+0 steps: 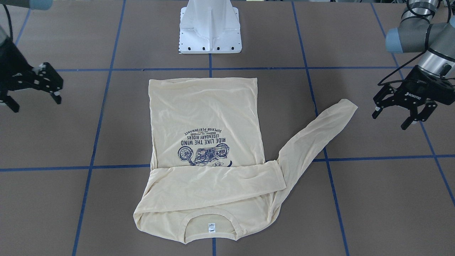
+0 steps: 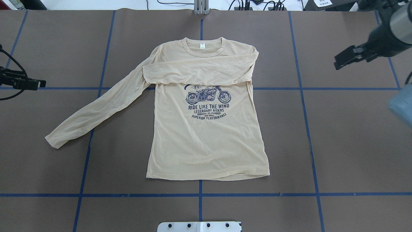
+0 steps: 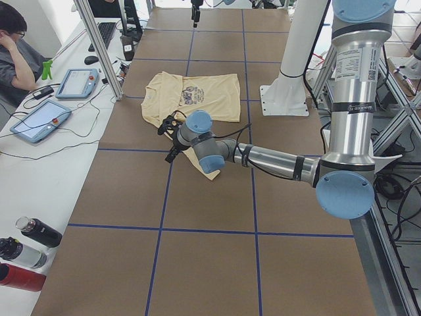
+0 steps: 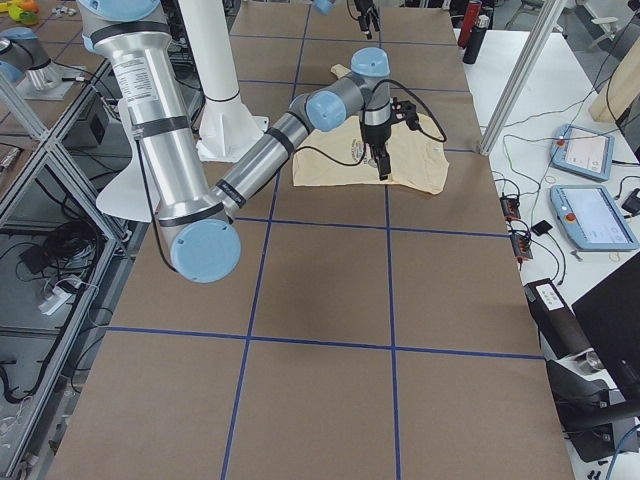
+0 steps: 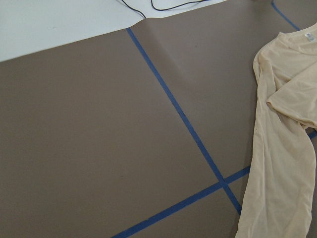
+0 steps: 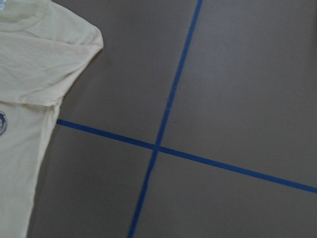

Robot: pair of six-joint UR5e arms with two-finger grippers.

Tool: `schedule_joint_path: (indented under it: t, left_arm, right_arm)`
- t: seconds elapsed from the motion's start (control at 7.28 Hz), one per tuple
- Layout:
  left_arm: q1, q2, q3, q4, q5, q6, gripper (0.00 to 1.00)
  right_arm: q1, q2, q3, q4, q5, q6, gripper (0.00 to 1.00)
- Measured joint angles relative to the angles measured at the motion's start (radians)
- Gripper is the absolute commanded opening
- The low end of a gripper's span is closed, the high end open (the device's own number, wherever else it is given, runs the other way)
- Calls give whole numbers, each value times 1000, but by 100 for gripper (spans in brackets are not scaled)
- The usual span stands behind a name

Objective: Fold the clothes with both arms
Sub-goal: 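Release the sleeve and raise the right gripper away from the shirt, then lower the left gripper to the other sleeve cuff and grasp it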

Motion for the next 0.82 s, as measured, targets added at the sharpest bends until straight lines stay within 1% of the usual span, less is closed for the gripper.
schedule_joint_path:
  t: [0.14,0.27,0.41,0.69,0.82]
  left_arm:
    - [45,28,-5,-4,43,-14,100]
    - [85,56,-6,-16,78,-30,97]
    - [119,91,-7,-41,113,-46,85]
    - [155,138,-2,-86,138,-100,60]
    - [180,145,2,-93,143,-158,59]
  right_arm:
    - [99,-96,-5,17,59,-156,100]
    - [177,-161,-23,25,93,-276,100]
    - [223,-201,-42,28,107,-350,100]
    - [251,-223,-55,30,113,-393,100]
    - [253,-225,-56,30,114,-397,100]
